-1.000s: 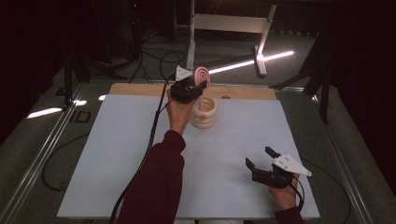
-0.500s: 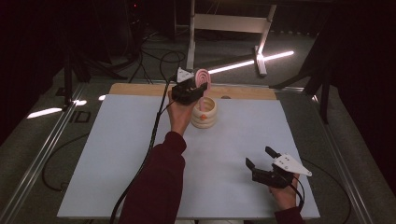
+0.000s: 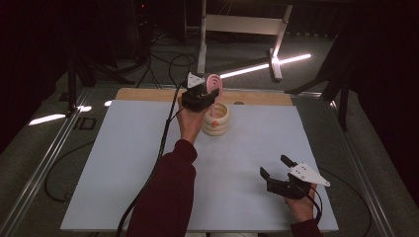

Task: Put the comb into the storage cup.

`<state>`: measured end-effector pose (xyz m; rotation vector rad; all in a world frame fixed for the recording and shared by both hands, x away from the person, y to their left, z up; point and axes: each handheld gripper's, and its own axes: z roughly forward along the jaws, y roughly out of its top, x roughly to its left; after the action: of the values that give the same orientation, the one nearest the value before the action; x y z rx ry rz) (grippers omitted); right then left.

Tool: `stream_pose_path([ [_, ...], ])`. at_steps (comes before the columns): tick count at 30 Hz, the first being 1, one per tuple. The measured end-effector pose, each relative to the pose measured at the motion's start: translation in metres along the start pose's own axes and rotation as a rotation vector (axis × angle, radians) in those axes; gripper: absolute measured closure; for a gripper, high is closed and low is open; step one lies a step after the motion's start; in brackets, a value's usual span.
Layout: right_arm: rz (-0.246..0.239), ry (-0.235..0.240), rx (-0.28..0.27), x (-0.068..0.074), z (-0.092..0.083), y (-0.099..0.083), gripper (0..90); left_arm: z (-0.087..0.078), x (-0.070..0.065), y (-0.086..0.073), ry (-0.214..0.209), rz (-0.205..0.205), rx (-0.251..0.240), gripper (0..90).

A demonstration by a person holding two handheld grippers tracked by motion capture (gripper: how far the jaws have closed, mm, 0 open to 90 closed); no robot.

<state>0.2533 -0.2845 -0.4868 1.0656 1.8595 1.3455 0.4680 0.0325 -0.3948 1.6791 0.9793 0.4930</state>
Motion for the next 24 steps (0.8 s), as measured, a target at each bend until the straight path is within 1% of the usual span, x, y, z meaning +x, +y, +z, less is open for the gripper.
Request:
stream_pose_path([
  [16, 0.001, 0.004, 0.003, 0.0004, 0.0005, -0.0003, 11.1, 0.0034, -0.0005, -0.0032, -0.003, -0.008, 0.002, 63.8],
  [22, 0.004, 0.004, 0.001, 0.0006, 0.0006, -0.0003, 11.1, 0.0066, -0.0016, -0.0059, 0.008, -0.001, 0.011, 63.8],
  [24, 0.004, 0.004, 0.0, 0.0004, 0.0005, -0.0003, 11.1, 0.0081, -0.0016, -0.0073, 0.008, -0.005, 0.015, 63.8],
])
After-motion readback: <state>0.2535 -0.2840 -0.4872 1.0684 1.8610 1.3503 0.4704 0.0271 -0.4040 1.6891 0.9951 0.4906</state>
